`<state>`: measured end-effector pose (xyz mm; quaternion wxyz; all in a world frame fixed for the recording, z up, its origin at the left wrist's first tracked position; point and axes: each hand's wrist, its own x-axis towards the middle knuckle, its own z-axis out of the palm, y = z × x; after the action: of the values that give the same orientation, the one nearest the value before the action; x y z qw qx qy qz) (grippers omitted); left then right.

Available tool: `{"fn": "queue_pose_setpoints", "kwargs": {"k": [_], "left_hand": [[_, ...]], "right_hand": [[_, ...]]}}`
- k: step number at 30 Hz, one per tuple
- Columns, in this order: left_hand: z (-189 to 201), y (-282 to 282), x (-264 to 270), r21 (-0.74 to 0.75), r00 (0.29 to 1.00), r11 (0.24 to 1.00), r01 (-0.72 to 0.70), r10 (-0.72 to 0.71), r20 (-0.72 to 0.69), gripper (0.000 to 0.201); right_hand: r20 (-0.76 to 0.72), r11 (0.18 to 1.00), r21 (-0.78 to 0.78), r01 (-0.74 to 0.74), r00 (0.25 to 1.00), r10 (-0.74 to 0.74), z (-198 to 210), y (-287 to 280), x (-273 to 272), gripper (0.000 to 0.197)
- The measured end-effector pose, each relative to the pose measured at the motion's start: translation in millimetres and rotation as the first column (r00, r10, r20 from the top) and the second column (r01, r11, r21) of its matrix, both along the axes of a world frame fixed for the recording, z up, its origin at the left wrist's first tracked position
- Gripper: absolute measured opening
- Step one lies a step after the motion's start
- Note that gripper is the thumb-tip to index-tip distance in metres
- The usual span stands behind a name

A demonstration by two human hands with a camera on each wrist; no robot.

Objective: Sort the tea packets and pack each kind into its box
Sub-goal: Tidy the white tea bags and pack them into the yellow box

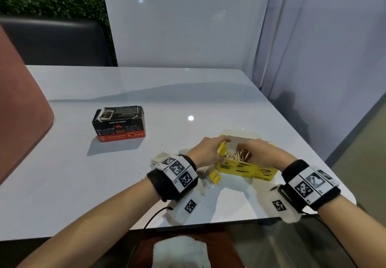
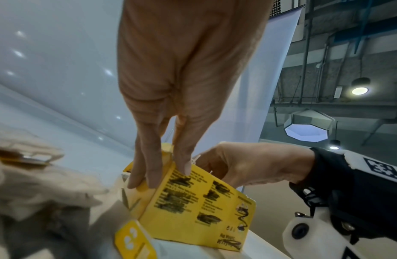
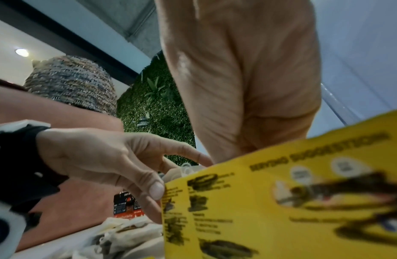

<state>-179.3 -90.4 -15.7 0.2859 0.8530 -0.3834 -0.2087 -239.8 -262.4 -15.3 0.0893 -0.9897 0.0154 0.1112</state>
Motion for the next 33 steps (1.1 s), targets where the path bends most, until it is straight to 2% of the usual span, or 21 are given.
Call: {"fn": "queue_pose_setpoints", "kwargs": {"k": [3, 6, 8, 12, 14, 16, 18, 22, 27, 29, 33], "left_hand": [[-1.7, -1.0, 0.0, -0.026, 1.0, 1.0, -0.015, 0.015, -0.008, 0.062], [-1.4, 0.9, -0.2, -0.035, 1.0, 0.999, 0.001, -0.002, -0.012, 0.063], [3.1, 8.1, 0.1, -0.047, 0.999, 0.999, 0.022, -0.024, -0.031, 0.065], [22.2, 47.5, 8.6, -0.173, 0.995, 0.983, -0.058, 0.043, -0.09, 0.058], [24.8, 81.9, 12.4, -0.227, 0.988, 0.965, -0.127, 0.103, -0.115, 0.043], [19.9, 118.0, 10.8, -0.203, 0.976, 0.957, -0.207, 0.189, -0.106, 0.026], [10.1, 144.7, 3.2, -0.133, 0.965, 0.956, -0.262, 0.257, -0.052, 0.016], [-11.4, 157.1, -20.0, -0.082, 0.959, 0.961, -0.266, 0.272, 0.083, 0.007], [-33.5, 145.1, -38.4, -0.034, 0.921, 0.979, -0.201, 0.201, 0.333, 0.02], [-33.5, 138.1, -40.2, -0.004, 0.897, 0.975, -0.223, 0.207, 0.39, 0.023], [-30.9, 123.6, -44.5, 0.078, 0.85, 0.952, -0.297, 0.226, 0.477, 0.026]], "right_hand": [[0.003, 1.0, 0.011, 0.005, 1.0, -0.005, 4.1, 5.6, 1.1, 0.025], [-0.008, 1.0, -0.025, 0.014, 1.0, -0.014, 6.0, 8.5, 0.2, 0.027], [-0.012, 0.999, 0.009, 0.036, 0.999, -0.036, 8.1, 8.6, -2.7, 0.031], [0.021, 0.989, 0.08, 0.126, 0.992, -0.128, 20.8, 9.7, -13.4, 0.042], [0.182, 0.989, 0.094, 0.117, 0.974, -0.132, 27.0, 22.3, -24.1, 0.042], [0.397, 0.983, 0.176, 0.044, 0.911, -0.111, 27.0, 46.1, -38.8, 0.034], [0.436, 0.975, 0.217, -0.044, 0.898, -0.056, 20.3, 74.9, -50.5, 0.027], [0.251, 0.992, 0.08, -0.099, 0.965, 0.076, -9.1, 117.6, -49.6, 0.023], [0.25, 0.991, -0.028, -0.131, 0.959, 0.134, -20.7, 143.6, -45.7, 0.03], [0.238, 0.988, -0.084, -0.128, 0.96, 0.145, -22.0, 147.9, -45.8, 0.036], [0.246, 0.991, -0.1, -0.084, 0.963, 0.106, -28.5, 152.2, -46.1, 0.041]]}}
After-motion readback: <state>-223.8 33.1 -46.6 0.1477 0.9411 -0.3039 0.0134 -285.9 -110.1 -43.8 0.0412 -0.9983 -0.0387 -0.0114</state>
